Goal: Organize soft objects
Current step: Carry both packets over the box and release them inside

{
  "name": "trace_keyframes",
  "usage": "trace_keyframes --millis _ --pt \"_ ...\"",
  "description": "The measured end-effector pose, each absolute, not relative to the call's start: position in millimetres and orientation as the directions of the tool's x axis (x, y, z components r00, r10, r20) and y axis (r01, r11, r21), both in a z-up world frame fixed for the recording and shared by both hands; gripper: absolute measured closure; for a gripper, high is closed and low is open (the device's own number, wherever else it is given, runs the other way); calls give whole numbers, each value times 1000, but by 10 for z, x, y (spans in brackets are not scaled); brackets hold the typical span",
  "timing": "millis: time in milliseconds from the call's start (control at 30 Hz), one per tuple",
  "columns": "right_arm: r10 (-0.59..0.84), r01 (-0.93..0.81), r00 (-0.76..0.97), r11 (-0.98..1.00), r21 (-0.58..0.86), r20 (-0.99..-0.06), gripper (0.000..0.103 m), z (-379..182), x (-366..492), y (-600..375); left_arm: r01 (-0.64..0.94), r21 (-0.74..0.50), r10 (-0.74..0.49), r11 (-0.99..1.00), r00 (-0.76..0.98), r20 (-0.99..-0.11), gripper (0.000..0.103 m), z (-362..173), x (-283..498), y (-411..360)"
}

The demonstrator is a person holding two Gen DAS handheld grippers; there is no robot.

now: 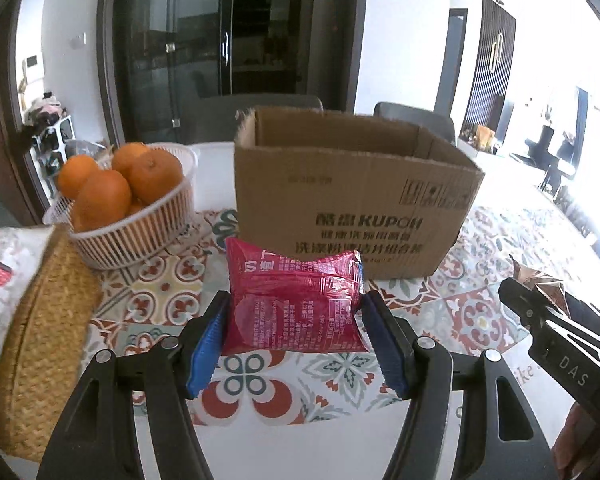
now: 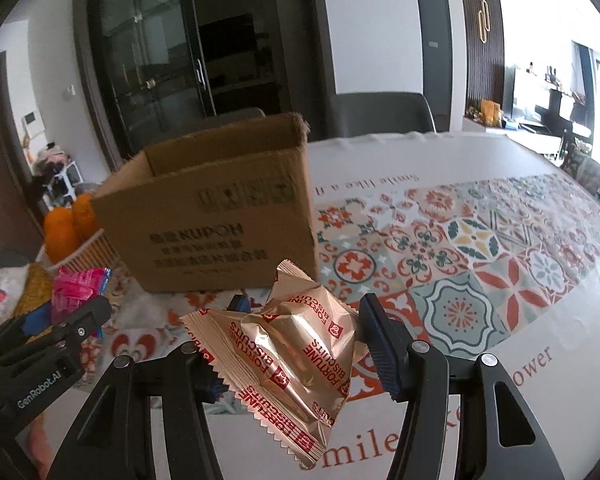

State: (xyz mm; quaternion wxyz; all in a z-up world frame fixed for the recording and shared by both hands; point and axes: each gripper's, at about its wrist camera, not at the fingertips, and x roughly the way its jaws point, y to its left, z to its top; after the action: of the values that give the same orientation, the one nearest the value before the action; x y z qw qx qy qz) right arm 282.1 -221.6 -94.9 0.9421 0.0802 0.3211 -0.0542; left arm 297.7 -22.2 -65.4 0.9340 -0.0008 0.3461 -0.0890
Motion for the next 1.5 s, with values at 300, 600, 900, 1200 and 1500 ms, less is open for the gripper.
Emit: trace_keyframes --millis 300,600,900,1200,1500 --pt "-24 108 839 987 123 -543 45 -627 2643 -2114 175 -60 -177 983 793 -582 37 -305 2827 -266" --pt "6 65 879 989 131 -477 45 -321 2621 -2035 197 -65 -201 978 823 -532 37 -35 2880 -221" --pt "37 25 907 990 141 -419 45 -55 2742 -1998 202 -41 -197 979 861 -468 37 269 2984 -191" --pt "63 -15 922 992 126 -381 45 170 2995 -2002 209 -26 -200 978 882 -427 37 475 3215 -216" --pt "57 -21 928 995 100 -367 45 281 3279 -2050 226 -15 -211 974 881 -424 37 535 3513 -327"
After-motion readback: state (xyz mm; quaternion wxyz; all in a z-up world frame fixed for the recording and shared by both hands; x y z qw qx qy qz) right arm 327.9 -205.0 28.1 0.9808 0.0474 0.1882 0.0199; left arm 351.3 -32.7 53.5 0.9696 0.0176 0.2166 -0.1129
